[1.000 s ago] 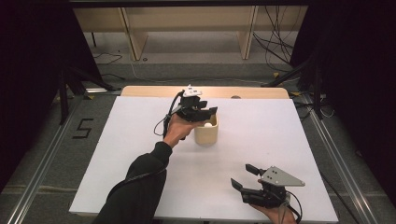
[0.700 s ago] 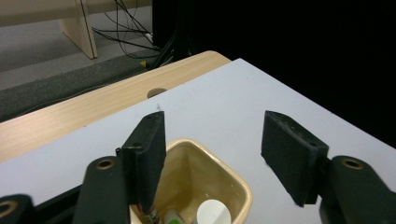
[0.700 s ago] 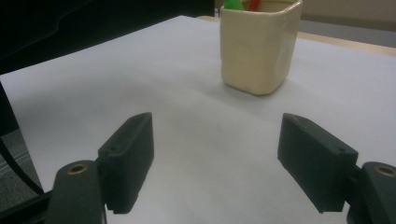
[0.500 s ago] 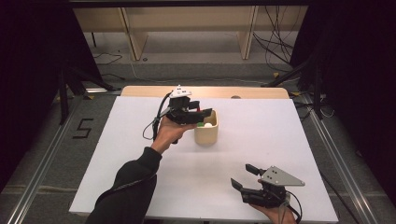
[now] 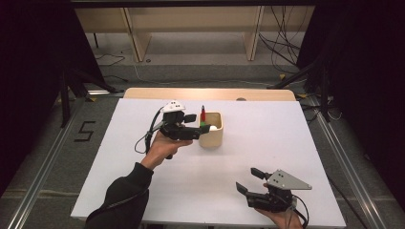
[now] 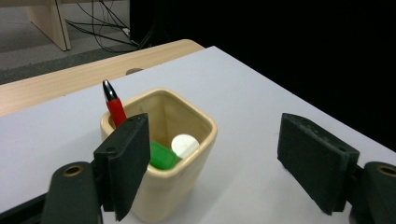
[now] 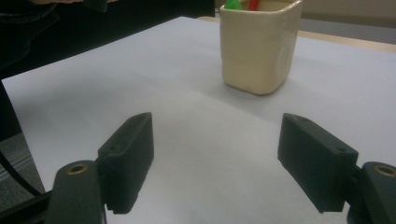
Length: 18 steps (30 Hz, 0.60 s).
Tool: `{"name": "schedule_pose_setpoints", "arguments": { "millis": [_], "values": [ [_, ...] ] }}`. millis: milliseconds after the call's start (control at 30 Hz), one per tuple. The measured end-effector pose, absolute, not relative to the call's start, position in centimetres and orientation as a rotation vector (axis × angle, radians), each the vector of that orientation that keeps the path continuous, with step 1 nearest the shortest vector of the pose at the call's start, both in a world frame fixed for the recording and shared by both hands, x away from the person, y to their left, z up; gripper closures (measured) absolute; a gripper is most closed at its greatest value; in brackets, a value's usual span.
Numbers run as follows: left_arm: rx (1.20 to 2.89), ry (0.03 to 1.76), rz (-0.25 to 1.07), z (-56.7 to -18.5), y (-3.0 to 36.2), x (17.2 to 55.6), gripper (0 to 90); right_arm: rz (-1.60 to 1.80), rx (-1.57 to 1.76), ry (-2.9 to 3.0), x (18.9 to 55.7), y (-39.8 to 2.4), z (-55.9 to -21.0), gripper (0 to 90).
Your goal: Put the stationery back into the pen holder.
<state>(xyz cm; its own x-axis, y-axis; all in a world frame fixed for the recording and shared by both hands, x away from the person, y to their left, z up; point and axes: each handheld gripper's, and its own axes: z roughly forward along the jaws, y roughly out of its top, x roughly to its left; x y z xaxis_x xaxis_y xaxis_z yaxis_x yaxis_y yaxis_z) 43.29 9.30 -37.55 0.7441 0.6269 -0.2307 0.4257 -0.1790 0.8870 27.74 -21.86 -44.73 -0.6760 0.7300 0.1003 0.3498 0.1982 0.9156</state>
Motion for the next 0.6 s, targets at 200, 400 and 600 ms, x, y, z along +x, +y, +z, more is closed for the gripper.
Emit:
{"name": "schedule_pose_setpoints", "arguments": {
  "millis": [200,400,600],
  "values": [
    [1.812,0.795,0.209,-38.9,10.5,41.8,24.0,1.469,1.011,2.122,27.8,-21.8,-44.7,27.1],
    [1.816,0.762,0.189,-40.2,11.1,40.1,22.0,1.479,1.016,2.119,27.8,-21.8,-44.7,26.0],
    [1.814,0.745,0.204,-41.3,12.9,37.8,20.3,1.499,1.036,2.107,27.8,-22.0,-44.7,24.8]
  ]
}}
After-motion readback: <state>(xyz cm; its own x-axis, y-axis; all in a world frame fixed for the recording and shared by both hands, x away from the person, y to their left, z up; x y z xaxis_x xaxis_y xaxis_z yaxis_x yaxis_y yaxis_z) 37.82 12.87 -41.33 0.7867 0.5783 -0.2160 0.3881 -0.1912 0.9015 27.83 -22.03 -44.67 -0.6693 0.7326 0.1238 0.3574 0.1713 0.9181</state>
